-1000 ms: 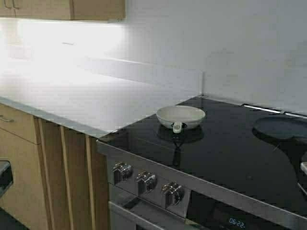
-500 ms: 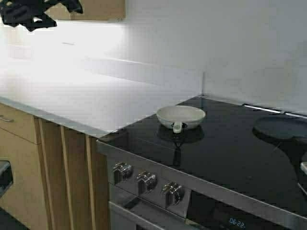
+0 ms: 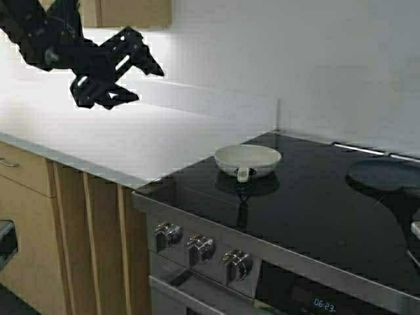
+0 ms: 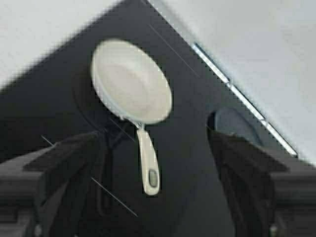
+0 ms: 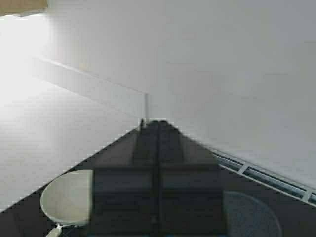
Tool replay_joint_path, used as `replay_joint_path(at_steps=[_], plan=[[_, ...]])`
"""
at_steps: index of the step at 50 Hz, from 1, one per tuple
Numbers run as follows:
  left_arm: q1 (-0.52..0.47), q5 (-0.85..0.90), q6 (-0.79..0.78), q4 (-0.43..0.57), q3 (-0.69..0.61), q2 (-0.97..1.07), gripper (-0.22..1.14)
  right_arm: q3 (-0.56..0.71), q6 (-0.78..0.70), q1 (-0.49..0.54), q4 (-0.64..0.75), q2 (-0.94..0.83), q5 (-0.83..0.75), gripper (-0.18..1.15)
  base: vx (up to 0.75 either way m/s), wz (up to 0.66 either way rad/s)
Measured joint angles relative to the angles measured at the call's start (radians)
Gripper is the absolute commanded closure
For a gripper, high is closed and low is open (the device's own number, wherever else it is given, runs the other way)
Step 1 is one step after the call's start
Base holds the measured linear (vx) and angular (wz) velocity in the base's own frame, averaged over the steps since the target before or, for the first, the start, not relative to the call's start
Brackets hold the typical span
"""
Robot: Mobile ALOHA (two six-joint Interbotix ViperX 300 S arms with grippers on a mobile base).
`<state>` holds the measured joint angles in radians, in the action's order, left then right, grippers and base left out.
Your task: Wash the pan
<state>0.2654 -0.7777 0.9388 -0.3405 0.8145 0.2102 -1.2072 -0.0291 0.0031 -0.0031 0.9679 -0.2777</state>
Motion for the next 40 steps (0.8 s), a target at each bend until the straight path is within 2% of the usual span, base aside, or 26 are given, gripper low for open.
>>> replay_joint_path(at_steps=[10, 21, 40], plan=[[0.009, -0.083, 0.084, -0.025, -0.086, 0.166, -0.08, 0.000, 0.000, 0.002, 0.000, 0.000, 0.000, 0.91, 0.00, 0.00], [0.061, -0.140, 0.161, -0.060, -0.193, 0.322, -0.08, 0.000, 0.000, 0.002, 0.000, -0.003, 0.000, 0.91, 0.00, 0.00], [0.100, -0.195, 0.281, -0.057, -0.362, 0.540, -0.08, 0.000, 0.000, 0.002, -0.002, -0.005, 0.012, 0.91, 0.00, 0.00]])
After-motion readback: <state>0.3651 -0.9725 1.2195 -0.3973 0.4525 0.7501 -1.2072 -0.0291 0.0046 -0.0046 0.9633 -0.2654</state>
